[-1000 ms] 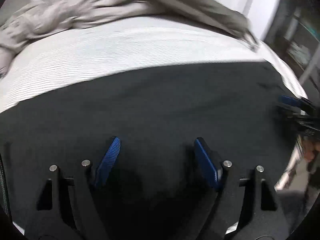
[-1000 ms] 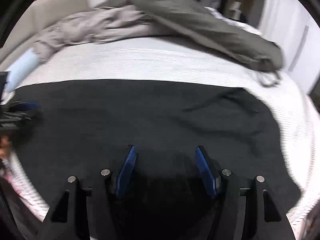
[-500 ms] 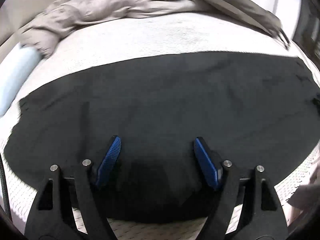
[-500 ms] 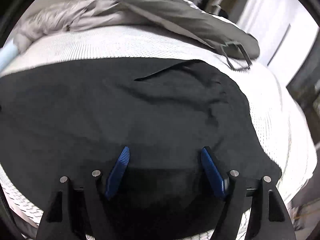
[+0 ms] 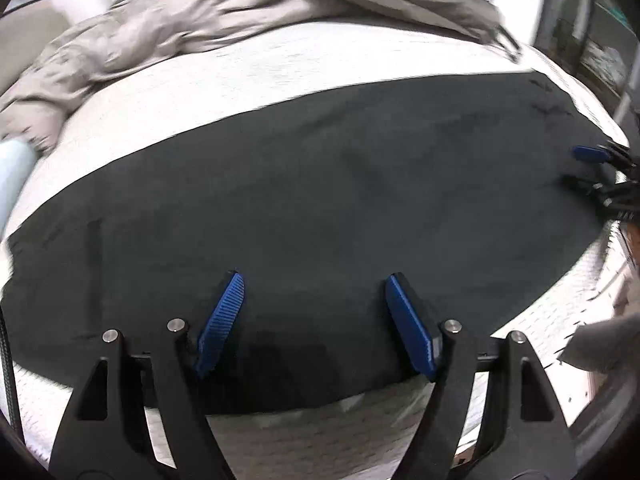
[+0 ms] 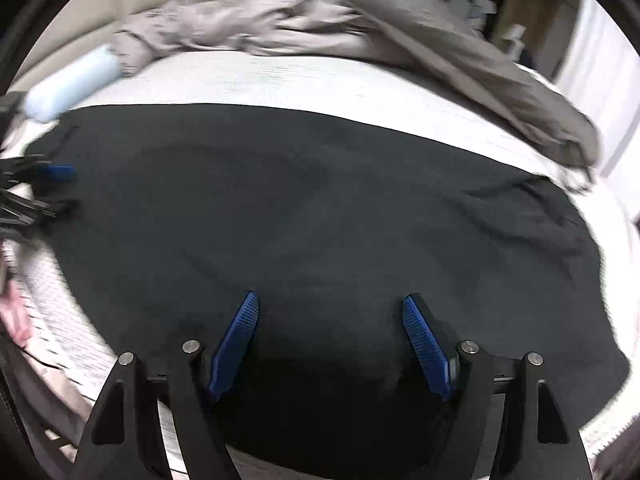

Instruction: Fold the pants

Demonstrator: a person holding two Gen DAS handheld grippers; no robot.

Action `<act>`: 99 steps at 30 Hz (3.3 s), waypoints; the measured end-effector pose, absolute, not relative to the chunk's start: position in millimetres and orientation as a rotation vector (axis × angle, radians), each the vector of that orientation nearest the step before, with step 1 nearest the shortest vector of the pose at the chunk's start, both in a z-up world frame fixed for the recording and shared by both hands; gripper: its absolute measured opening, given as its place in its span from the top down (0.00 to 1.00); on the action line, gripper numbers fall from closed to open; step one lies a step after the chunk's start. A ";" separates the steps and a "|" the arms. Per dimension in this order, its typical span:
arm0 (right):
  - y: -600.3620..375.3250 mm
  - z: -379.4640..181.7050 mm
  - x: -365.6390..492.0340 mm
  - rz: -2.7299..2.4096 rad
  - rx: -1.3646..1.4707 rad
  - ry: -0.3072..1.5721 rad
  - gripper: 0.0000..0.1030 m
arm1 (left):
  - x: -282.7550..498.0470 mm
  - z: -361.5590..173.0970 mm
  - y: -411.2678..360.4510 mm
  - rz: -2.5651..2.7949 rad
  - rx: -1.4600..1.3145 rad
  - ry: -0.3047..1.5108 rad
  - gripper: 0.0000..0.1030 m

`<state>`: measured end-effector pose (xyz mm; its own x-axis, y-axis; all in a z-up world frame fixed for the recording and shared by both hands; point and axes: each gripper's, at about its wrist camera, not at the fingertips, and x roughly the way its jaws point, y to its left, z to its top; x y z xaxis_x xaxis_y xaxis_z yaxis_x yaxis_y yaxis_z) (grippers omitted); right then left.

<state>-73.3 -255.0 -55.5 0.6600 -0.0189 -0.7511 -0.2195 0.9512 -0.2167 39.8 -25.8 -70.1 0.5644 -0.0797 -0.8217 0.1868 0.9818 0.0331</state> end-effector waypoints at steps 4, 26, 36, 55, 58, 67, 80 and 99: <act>-329.7 -50.1 -71.6 -0.109 -0.259 0.840 0.22 | 39.2 -69.4 23.9 -0.012 0.044 0.962 0.26; -280.0 -57.3 -41.8 -0.087 -0.290 0.852 0.19 | 48.7 -64.1 -19.6 -0.038 -0.010 0.960 0.23; -167.6 -54.7 0.5 0.214 -0.280 0.910 0.19 | 97.1 -67.4 -62.0 -0.103 0.049 1.008 0.25; -215.6 -39.9 -60.6 0.064 -0.232 0.851 0.17 | -5.8 -31.7 96.6 0.068 -0.011 0.849 0.28; -220.6 -42.5 -68.8 0.134 -0.270 0.852 0.17 | -10.1 -53.8 130.8 0.102 0.006 0.916 0.32; -235.3 -47.8 -76.1 0.117 -0.254 0.877 0.17 | -45.3 -45.3 159.4 0.126 0.030 0.919 0.32; -263.2 -49.9 -46.8 0.123 -0.257 0.875 0.17 | -26.5 -54.2 199.1 0.251 -0.110 0.927 0.68; -258.9 -53.8 -41.4 0.212 -0.148 0.880 0.17 | 10.0 -52.5 235.6 0.384 -0.319 0.916 0.92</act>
